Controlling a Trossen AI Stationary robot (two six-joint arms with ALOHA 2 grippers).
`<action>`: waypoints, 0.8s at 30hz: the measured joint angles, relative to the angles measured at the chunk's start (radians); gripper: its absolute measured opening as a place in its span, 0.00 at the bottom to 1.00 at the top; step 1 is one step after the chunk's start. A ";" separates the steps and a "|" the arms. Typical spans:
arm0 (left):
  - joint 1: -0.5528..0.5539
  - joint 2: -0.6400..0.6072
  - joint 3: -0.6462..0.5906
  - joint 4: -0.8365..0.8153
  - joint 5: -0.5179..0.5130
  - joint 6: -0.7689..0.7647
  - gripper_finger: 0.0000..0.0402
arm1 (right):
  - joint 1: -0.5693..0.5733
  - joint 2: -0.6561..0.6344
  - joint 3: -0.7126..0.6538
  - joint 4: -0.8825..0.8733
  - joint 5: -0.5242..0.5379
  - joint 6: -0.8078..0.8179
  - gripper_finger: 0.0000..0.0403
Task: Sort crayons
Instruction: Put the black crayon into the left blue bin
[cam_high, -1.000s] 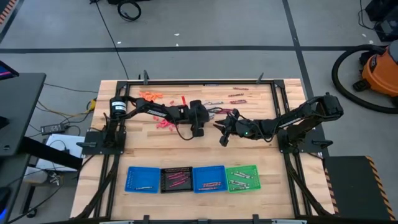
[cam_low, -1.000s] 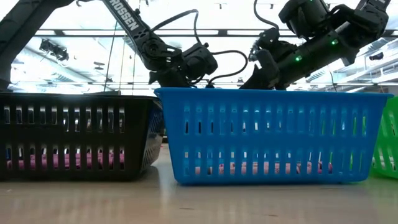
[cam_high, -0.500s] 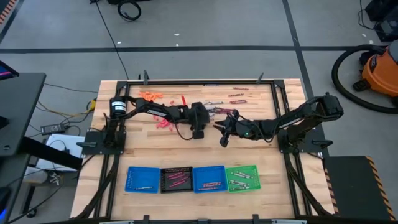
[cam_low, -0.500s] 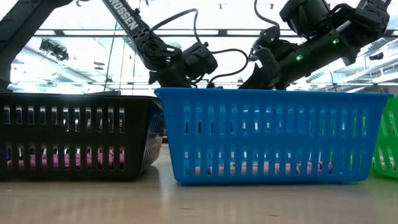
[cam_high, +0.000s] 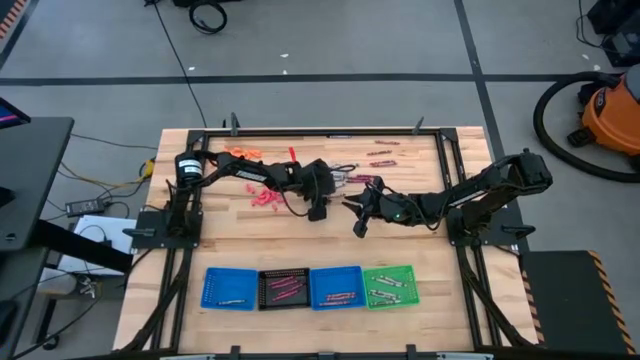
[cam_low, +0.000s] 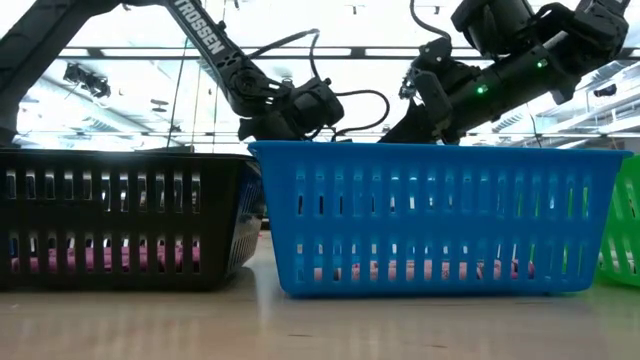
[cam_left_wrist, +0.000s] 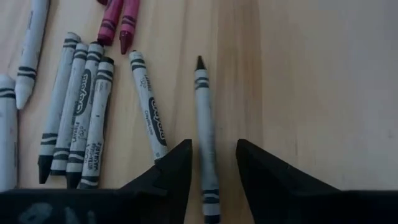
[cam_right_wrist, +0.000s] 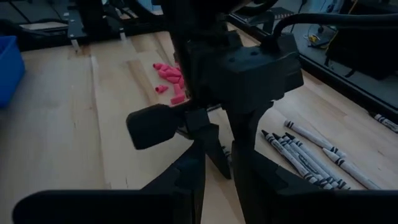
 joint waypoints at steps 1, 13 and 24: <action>-0.007 0.000 0.000 -0.001 -0.009 0.008 0.33 | 0.000 0.000 0.000 0.001 0.000 0.000 0.21; -0.004 -0.002 0.000 -0.034 -0.004 -0.005 0.03 | 0.000 0.000 0.000 0.006 0.000 -0.003 0.21; 0.005 -0.020 -0.004 -0.046 0.011 -0.012 0.03 | 0.002 0.000 0.000 -0.002 -0.007 -0.002 0.21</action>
